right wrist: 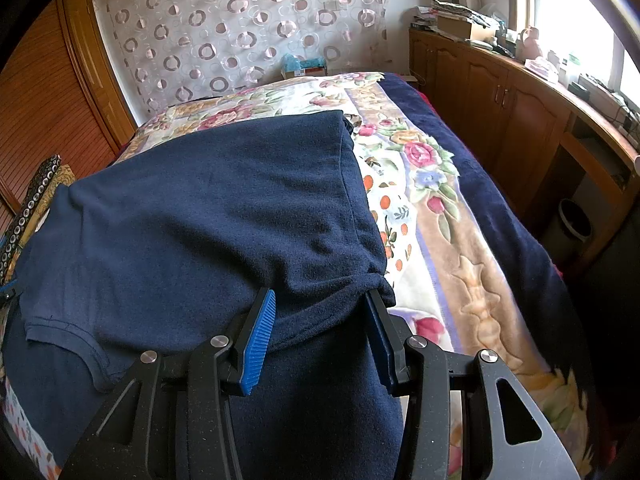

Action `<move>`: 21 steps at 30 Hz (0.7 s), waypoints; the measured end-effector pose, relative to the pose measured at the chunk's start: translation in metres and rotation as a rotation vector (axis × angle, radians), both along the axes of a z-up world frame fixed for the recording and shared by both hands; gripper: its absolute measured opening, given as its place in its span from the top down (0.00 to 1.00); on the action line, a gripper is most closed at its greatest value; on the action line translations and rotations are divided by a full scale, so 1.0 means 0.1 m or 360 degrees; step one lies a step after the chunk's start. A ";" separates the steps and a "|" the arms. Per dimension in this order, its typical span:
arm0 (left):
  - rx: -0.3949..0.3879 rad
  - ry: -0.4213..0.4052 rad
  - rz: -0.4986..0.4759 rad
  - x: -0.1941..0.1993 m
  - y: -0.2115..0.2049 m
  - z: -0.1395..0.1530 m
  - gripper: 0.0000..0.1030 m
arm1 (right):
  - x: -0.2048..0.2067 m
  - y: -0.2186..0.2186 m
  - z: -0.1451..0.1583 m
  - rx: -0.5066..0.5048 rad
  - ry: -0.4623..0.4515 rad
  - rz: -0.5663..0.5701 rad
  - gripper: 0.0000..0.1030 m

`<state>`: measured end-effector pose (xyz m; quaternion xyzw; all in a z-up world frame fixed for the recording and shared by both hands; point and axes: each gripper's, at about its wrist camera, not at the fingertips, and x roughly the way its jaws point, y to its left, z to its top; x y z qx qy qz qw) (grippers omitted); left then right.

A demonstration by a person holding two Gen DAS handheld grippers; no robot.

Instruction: Fold small clothes

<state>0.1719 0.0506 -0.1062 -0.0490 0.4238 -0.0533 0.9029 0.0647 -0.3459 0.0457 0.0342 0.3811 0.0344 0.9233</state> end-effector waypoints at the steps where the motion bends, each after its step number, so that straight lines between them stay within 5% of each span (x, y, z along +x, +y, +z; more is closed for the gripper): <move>1: 0.0004 -0.0002 0.0006 0.02 0.00 0.00 0.46 | 0.00 0.00 0.00 0.0000 0.0000 0.0000 0.55; 6: 0.0083 -0.0007 0.0052 0.03 0.07 0.00 0.79 | -0.02 0.01 0.02 -0.0041 -0.0016 -0.0003 0.55; 13: 0.0050 -0.0043 0.0028 -0.06 0.12 0.03 0.92 | -0.07 0.05 0.05 -0.0090 -0.0094 0.0041 0.90; 21: 0.0047 -0.0251 0.0015 -0.29 0.04 0.33 0.94 | -0.21 0.00 0.16 -0.0074 -0.0257 0.0101 0.96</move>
